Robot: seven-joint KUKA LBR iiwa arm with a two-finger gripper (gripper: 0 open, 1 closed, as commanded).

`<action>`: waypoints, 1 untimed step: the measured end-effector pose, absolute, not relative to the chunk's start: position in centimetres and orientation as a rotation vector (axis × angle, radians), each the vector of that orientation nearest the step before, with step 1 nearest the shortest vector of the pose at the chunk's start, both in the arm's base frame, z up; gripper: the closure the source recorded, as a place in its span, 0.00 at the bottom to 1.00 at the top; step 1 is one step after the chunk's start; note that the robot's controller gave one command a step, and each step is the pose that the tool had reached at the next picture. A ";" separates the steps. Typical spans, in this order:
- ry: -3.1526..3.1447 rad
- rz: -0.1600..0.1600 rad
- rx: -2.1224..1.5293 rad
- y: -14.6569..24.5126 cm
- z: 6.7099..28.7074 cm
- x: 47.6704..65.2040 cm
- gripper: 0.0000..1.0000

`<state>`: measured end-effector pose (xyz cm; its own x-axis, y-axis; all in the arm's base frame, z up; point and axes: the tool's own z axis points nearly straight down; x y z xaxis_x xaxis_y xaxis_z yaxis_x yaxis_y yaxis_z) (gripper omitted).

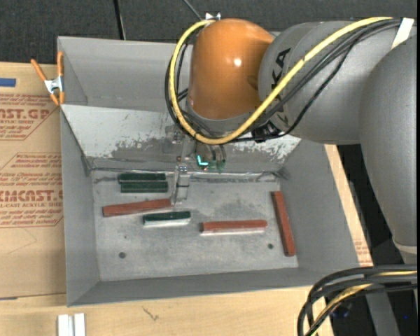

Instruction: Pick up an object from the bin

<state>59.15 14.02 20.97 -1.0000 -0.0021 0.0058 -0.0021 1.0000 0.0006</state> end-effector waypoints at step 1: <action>-3.143 -0.002 0.001 13.9 21.4 59.3 0.00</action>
Offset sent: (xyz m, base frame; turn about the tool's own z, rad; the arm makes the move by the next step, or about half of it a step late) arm -0.0280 0.0044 -0.1244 -0.2252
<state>59.33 13.95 21.44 -1.0000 -0.0008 -0.0019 -0.0008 1.0000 0.0014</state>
